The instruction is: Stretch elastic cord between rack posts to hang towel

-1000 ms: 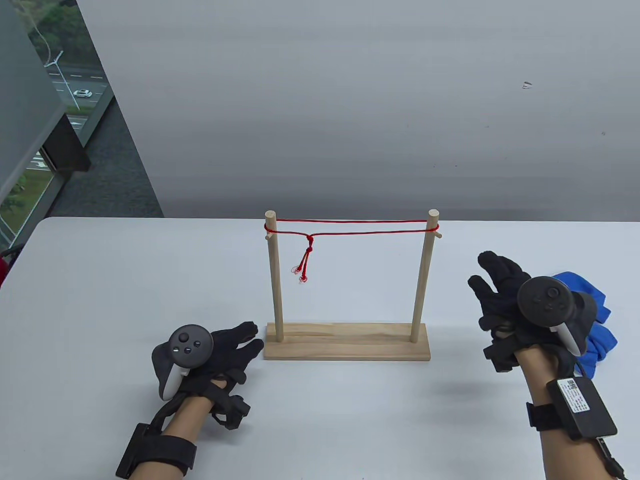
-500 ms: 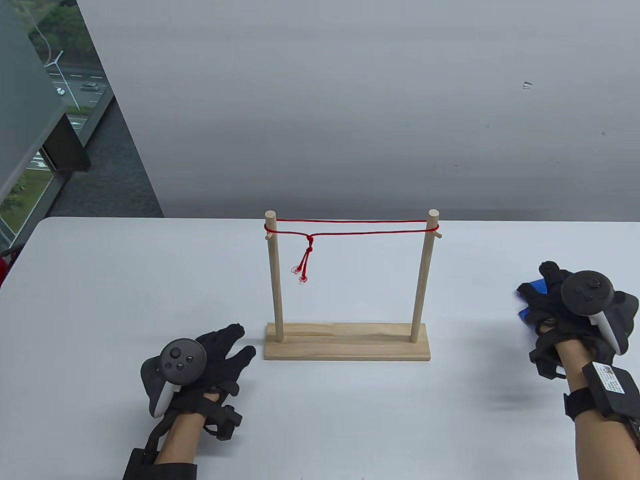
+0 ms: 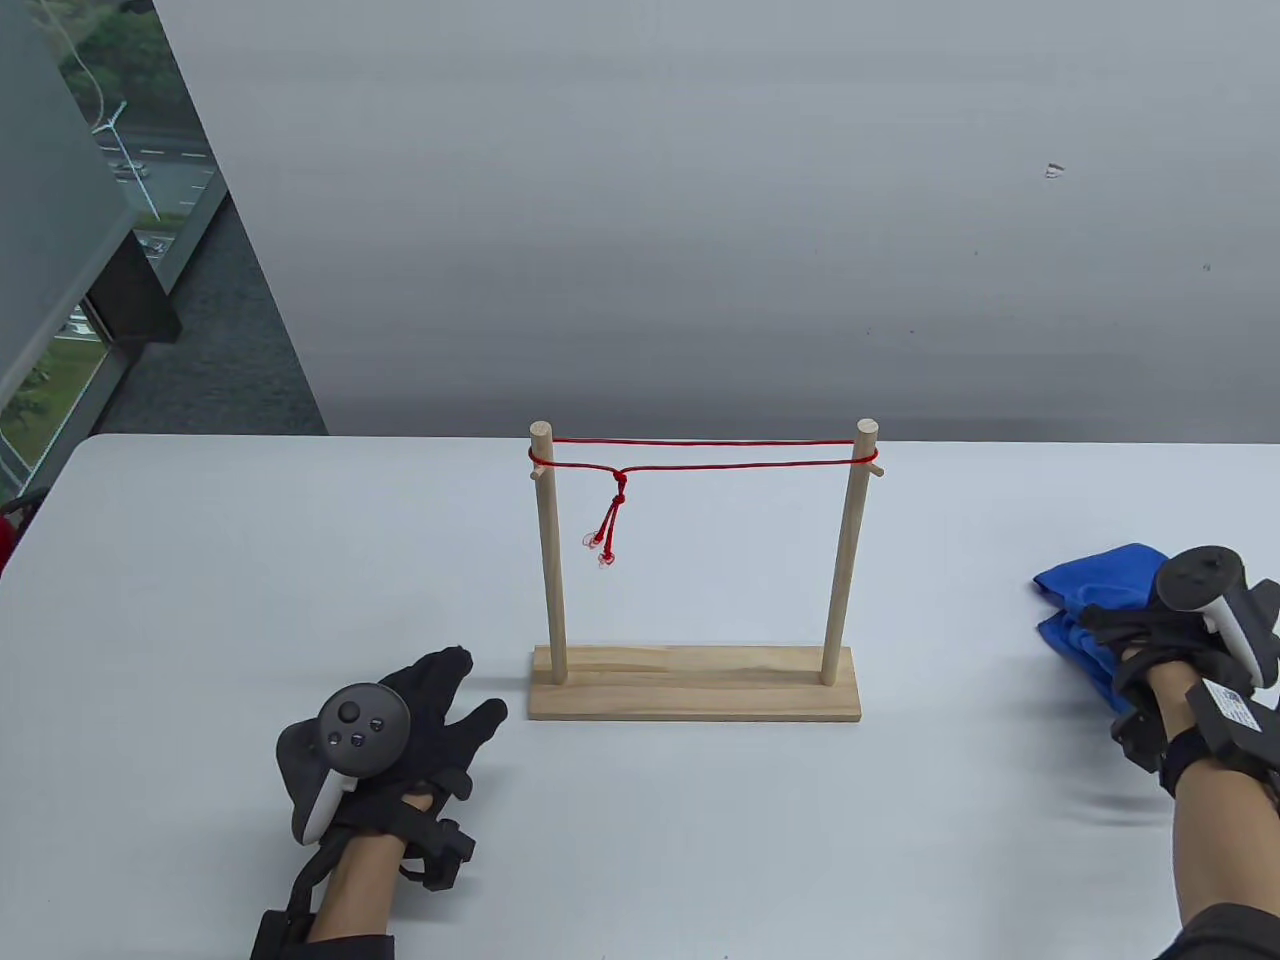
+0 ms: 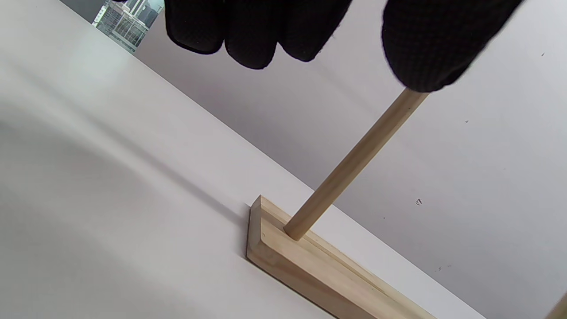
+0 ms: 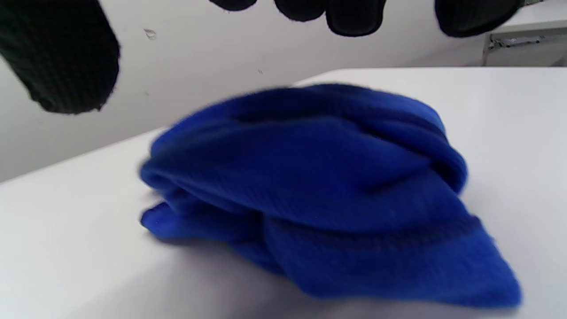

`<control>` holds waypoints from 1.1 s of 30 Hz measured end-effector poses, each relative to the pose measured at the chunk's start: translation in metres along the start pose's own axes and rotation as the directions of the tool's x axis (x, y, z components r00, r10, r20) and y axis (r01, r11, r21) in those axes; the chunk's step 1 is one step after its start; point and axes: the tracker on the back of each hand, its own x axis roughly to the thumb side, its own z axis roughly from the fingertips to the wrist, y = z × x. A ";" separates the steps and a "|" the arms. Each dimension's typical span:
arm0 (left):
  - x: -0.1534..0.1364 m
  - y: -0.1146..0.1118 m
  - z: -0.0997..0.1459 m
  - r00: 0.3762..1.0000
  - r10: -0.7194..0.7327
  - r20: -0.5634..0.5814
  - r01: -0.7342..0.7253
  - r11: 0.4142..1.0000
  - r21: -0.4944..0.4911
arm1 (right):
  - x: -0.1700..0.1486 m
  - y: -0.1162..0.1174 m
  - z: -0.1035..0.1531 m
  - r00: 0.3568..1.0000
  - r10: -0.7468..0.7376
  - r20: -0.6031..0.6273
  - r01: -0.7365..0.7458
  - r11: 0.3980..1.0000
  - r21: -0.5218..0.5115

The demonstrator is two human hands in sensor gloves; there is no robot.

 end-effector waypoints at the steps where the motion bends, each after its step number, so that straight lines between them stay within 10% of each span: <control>1: 0.000 0.000 0.000 1.000 -0.001 0.000 0.001 1.000 0.001 | -0.002 0.003 -0.003 1.000 0.010 -0.014 -0.009 1.000 0.020; 13: -0.007 0.004 -0.001 0.999 -0.040 -0.021 0.040 0.999 0.019 | -0.025 0.041 -0.032 0.990 0.035 -0.140 -0.011 0.985 0.171; 33: -0.006 0.000 -0.001 0.999 -0.044 -0.005 0.044 0.999 0.015 | 0.008 0.035 -0.016 0.999 0.048 -0.004 -0.048 0.977 -0.209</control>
